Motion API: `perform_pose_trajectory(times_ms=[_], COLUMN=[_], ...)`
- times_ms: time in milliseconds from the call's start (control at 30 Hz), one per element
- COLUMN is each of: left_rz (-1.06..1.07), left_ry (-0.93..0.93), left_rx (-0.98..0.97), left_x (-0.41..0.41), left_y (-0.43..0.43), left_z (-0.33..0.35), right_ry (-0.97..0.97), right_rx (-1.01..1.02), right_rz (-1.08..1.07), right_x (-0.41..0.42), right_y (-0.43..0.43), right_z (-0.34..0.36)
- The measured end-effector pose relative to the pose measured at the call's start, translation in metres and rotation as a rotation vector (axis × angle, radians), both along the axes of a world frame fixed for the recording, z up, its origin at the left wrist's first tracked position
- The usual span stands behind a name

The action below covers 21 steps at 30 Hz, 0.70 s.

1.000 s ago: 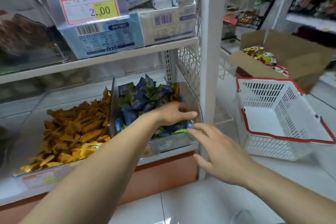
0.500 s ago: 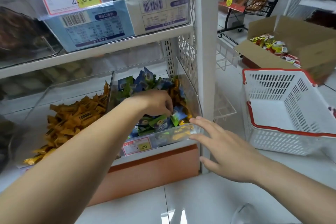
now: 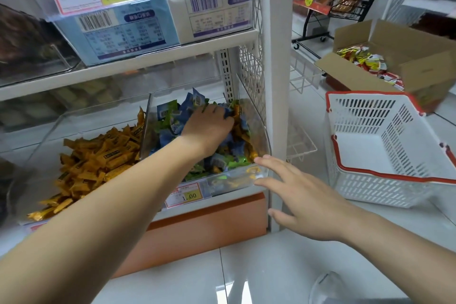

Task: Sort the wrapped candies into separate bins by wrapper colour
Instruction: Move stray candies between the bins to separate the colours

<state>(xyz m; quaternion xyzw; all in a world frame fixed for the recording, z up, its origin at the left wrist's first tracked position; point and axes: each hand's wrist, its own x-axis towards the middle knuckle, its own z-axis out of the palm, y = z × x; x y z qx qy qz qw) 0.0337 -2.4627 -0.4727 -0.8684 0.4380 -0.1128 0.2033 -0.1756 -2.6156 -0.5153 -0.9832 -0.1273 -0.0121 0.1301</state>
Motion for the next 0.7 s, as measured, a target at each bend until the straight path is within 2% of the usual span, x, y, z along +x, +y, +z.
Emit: perform_pose_trajectory(times_ms=[33, 100, 167, 233, 333, 500, 700], left_rz=[-0.089, -0.142, -0.069, 0.009, 0.124, 0.2, 0.238], left_ry=[0.076, 0.364, 0.685, 0.851, 0.876, 0.834, 0.817], left_rx=[-0.035, -0.178, -0.319, -0.321, -0.169, -0.052, 0.075], left_x=[-0.001, -0.008, -0.015, -0.02, -0.02, -0.017, -0.02], left_y=[0.002, 0.001, -0.005, -0.011, -0.019, -0.03, -0.041], left_z=[-0.002, -0.004, -0.006, -0.008, -0.014, -0.019, -0.019], right_ry=[-0.003, -0.028, -0.082, -0.153, -0.266, -0.344, -0.059], right_rx=[0.009, 0.041, 0.089, 0.138, 0.221, 0.442, 0.642], right_rz=[-0.004, -0.028, -0.067, -0.128, -0.248, -0.554, -0.577], right_x=[0.001, 0.003, 0.005, 0.007, 0.01, 0.021, 0.044], right_y=[0.0, 0.001, 0.005, 0.01, 0.012, -0.004, -0.005], right_z=[0.001, 0.003, 0.004, 0.006, 0.01, 0.003, -0.004])
